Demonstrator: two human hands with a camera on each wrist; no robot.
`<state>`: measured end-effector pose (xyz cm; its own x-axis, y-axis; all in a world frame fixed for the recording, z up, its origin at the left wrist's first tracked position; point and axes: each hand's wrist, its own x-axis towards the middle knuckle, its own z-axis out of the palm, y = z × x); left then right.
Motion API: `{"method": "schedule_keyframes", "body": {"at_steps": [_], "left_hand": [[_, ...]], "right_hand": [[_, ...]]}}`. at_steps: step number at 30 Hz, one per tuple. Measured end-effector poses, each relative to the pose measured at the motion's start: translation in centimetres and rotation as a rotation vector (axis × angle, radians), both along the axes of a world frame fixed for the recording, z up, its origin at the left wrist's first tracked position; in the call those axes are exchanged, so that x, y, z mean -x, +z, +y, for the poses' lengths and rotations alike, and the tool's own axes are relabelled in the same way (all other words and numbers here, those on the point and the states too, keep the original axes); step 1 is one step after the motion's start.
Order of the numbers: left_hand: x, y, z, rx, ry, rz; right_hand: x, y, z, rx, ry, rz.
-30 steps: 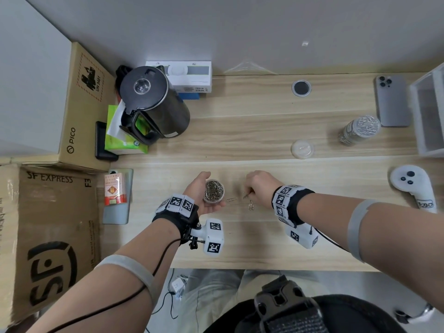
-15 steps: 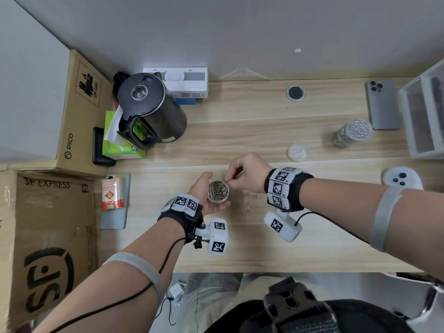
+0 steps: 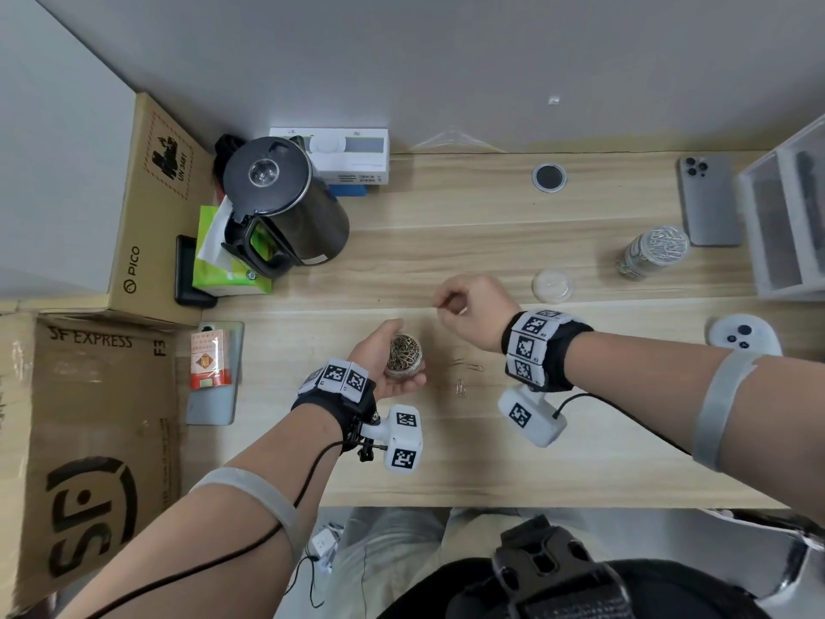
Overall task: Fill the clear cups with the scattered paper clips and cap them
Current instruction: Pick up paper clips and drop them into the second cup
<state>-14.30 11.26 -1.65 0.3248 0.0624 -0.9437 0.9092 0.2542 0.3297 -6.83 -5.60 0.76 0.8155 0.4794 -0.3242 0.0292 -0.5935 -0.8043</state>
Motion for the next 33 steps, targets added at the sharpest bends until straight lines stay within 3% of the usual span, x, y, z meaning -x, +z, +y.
{"method": "schedule_keyframes", "body": {"at_steps": [4,8,13,23,33], "left_hand": [[0.1,0.0,0.8,-0.041,0.036,0.007],[0.4,-0.2,1.4,-0.055,0.059,0.005],[0.9,-0.4,1.9,-0.053,0.061,-0.001],[1.0,0.1,2.6,-0.065,0.088,0.004],[1.2,0.2,2.8,-0.058,0.079,-0.005]], "right_hand": [[-0.4,-1.9,-2.6,0.494,0.336,0.081],[1.4,-3.3,-2.7,0.655,0.510,0.085],[2.0,-4.3,-2.3,0.674,0.609,0.041],[2.3,-5.3,-1.8,0.546,0.540,-0.129],[1.9,-4.4,-2.7,0.636,0.661,-0.029]]}}
